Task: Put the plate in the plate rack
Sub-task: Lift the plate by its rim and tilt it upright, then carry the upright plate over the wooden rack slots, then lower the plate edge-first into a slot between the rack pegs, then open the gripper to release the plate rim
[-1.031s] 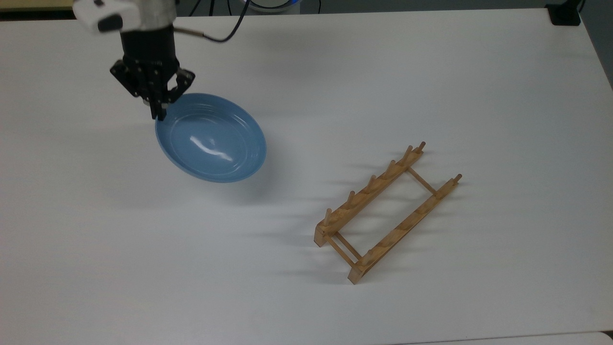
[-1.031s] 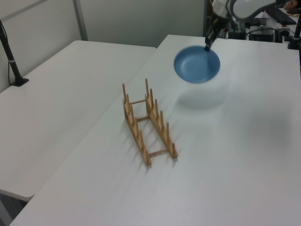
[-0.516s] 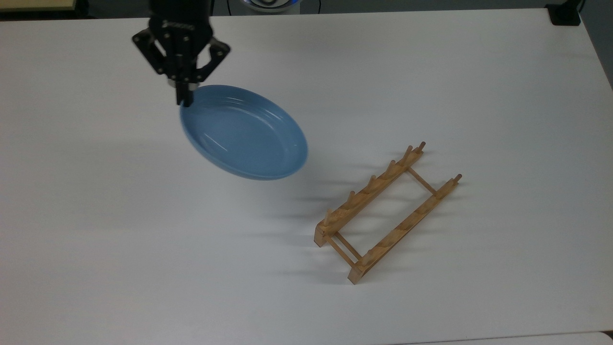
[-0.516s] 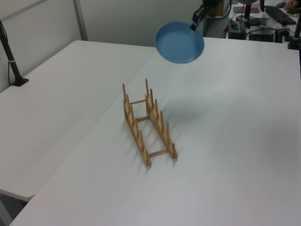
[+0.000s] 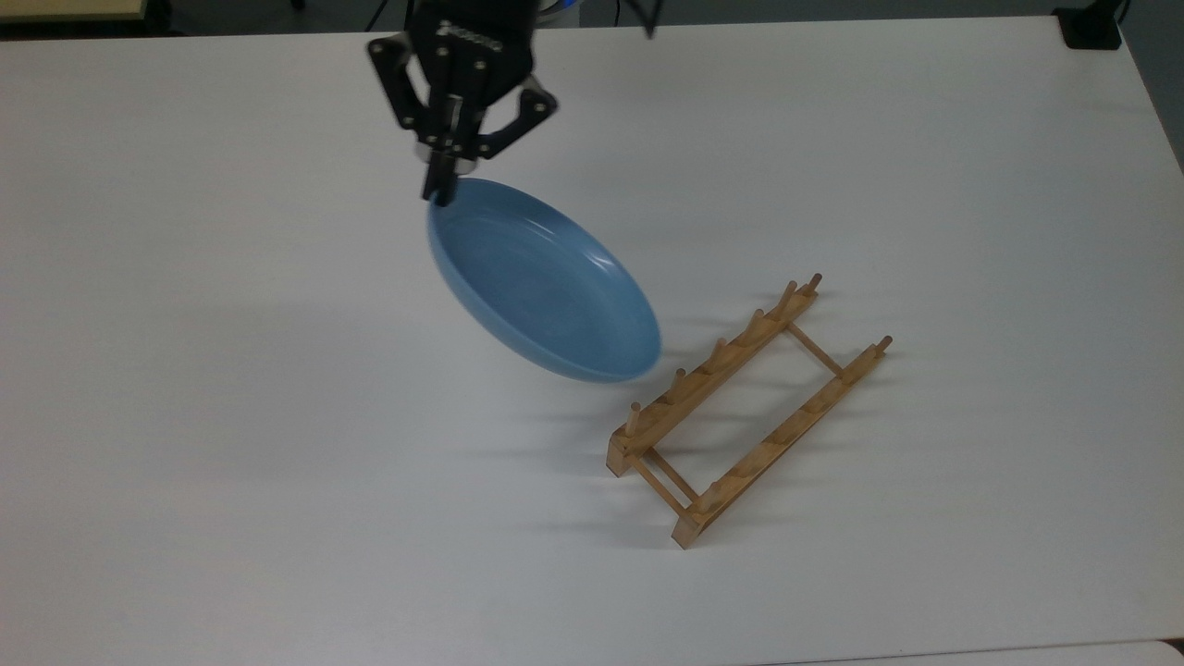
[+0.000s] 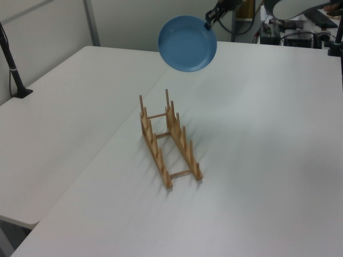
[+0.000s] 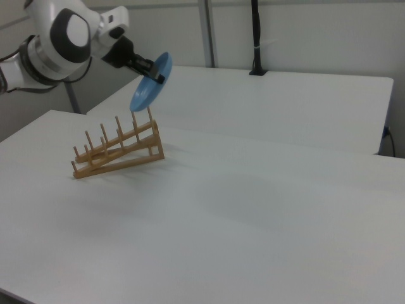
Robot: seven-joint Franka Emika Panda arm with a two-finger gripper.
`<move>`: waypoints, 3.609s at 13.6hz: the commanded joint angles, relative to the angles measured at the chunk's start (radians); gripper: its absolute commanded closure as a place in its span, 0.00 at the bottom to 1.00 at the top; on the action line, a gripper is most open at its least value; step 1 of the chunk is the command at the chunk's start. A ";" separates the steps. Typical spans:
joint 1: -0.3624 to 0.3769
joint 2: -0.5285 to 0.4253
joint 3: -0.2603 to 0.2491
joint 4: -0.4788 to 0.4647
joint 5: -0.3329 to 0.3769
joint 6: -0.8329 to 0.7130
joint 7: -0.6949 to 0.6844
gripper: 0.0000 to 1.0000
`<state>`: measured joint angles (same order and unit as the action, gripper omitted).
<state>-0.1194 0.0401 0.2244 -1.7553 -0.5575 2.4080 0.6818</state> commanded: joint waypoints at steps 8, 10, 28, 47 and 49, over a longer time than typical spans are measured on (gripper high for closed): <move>0.053 0.020 0.161 -0.038 -0.662 0.019 0.626 1.00; 0.081 0.056 0.161 -0.036 -0.734 0.010 0.668 1.00; 0.188 0.179 0.161 -0.105 -1.193 -0.174 0.929 1.00; 0.236 0.279 0.161 -0.066 -1.193 -0.221 0.952 0.36; 0.231 0.274 0.161 -0.050 -1.187 -0.219 0.970 0.34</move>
<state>0.0979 0.3142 0.3931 -1.8336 -1.7248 2.2157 1.6063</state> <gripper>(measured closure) 0.432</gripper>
